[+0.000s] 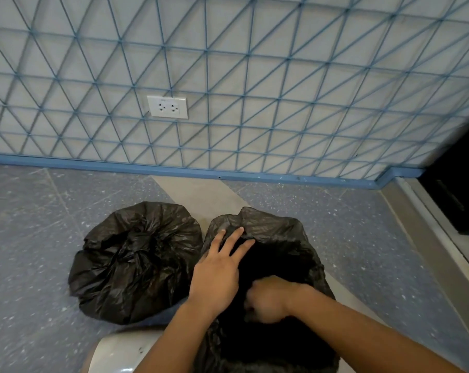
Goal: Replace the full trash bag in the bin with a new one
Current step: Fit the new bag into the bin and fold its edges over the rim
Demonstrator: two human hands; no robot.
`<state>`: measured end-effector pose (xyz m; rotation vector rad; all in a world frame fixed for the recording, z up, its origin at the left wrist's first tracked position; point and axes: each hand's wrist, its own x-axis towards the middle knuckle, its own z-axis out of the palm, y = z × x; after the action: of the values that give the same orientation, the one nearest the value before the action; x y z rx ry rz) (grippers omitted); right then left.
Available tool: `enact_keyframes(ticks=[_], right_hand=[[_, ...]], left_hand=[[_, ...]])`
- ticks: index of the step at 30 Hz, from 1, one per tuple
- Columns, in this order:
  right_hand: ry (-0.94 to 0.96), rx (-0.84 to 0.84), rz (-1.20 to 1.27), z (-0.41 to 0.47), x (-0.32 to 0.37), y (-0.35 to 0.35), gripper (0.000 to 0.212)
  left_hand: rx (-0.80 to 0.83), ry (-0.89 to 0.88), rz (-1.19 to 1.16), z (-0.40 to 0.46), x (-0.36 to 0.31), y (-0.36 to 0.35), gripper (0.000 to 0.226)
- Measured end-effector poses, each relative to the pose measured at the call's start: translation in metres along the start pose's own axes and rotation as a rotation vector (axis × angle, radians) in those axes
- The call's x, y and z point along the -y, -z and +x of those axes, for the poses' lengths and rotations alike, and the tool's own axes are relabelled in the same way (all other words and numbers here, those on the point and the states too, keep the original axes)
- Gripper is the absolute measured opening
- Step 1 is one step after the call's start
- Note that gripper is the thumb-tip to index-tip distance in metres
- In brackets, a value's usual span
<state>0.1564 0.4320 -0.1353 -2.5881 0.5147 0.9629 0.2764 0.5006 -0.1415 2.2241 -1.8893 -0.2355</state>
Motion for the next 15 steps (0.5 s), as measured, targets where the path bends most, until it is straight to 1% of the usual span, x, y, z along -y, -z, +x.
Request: enact_keyframes(ticks=[1,2,4,5,6,7,8,9,10,11,12,15], right_hand=[[0.089,-0.197,0.102,-0.017,-0.004,0.012,0.032],[0.113,-0.384,0.208,-0.032,-0.014,0.026,0.032],[0.063,-0.82,0.359,-0.049,-0.041,0.045,0.036],[0.065,-0.965,0.425,-0.05,-0.053,0.053,0.036],[0.055,-0.998,0.452,-0.046,-0.064,0.06,0.036],[0.029,-0.921,0.49,-0.038,-0.074,0.063,0.036],[0.014,-0.769,0.494,-0.028,-0.08,0.063,0.038],[-0.01,-0.62,0.46,-0.02,-0.082,0.06,0.039],[-0.041,-0.506,0.406,-0.011,-0.083,0.054,0.04],[-0.072,-0.451,0.354,-0.005,-0.082,0.048,0.042],[-0.109,-0.447,0.324,-0.001,-0.081,0.044,0.045],[-0.19,-0.5,0.248,0.001,-0.083,0.045,0.047]], left_hand=[[-0.035,0.005,-0.021,-0.002,0.0,0.003,0.061],[-0.08,0.008,-0.029,-0.004,-0.001,0.006,0.056],[-0.185,-0.01,0.008,-0.004,-0.004,0.009,0.051],[-0.187,-0.03,0.033,-0.003,-0.007,0.012,0.05],[-0.174,-0.049,0.061,-0.001,-0.011,0.014,0.051],[-0.137,-0.062,0.086,0.002,-0.015,0.015,0.053],[-0.073,-0.05,0.102,0.006,-0.017,0.014,0.055],[-0.006,-0.016,0.104,0.008,-0.018,0.012,0.057],[0.027,0.013,0.1,0.01,-0.017,0.009,0.056],[0.019,0.028,0.067,0.012,-0.015,0.006,0.055],[-0.017,0.039,-0.023,0.014,-0.013,0.004,0.053],[-0.152,0.12,-0.54,0.013,-0.004,0.014,0.042]])
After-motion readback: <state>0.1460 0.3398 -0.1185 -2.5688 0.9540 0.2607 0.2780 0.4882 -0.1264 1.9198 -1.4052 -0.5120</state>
